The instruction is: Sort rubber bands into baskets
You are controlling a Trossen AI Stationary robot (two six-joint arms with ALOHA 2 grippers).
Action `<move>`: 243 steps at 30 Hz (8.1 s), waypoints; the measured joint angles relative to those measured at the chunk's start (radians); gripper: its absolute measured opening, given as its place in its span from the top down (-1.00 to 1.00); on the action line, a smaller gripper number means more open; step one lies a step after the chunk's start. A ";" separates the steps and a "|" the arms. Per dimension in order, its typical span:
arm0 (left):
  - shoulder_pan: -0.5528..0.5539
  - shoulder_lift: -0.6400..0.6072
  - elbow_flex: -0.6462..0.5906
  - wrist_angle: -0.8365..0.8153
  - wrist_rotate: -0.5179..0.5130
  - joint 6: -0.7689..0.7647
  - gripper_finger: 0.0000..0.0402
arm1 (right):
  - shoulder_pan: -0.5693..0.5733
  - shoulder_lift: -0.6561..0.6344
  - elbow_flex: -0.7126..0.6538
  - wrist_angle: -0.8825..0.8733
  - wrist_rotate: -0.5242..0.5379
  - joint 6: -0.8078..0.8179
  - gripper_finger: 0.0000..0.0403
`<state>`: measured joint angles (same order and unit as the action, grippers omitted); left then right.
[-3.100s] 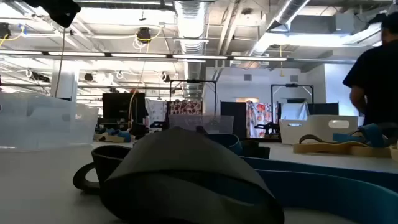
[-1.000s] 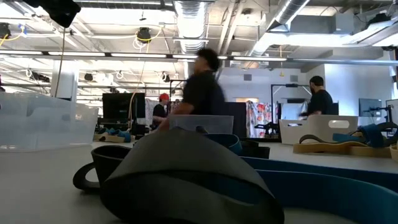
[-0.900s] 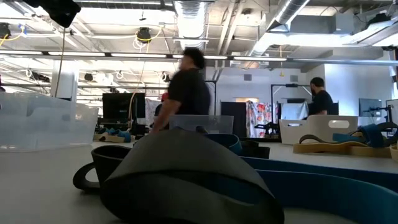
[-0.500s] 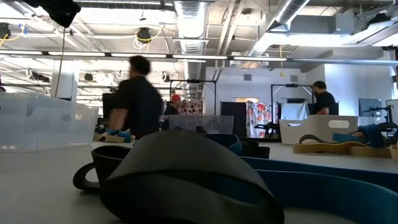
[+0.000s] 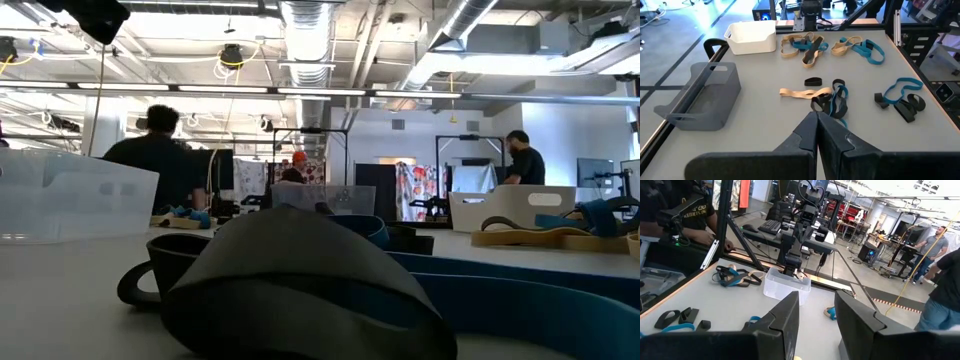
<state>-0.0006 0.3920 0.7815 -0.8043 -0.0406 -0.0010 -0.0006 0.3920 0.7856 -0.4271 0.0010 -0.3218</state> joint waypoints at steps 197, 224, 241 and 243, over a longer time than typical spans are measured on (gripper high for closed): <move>0.000 0.000 0.000 0.000 0.000 0.000 1.00 | 0.000 0.362 0.276 0.752 -0.001 0.060 0.23; 0.000 0.000 0.000 0.000 0.000 0.000 1.00 | 0.083 0.702 0.080 -0.211 0.068 0.373 0.23; 0.000 0.000 0.000 0.000 0.000 0.000 1.00 | 0.151 0.932 -0.087 1.623 0.062 -0.068 0.23; 0.000 0.000 0.000 0.000 0.000 0.000 1.00 | 0.151 0.939 -0.052 1.679 0.046 -0.106 0.23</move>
<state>-0.0002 0.3922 0.7816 -0.8047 -0.0410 -0.0010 0.1509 1.3308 0.7333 1.2519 0.0466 -0.4274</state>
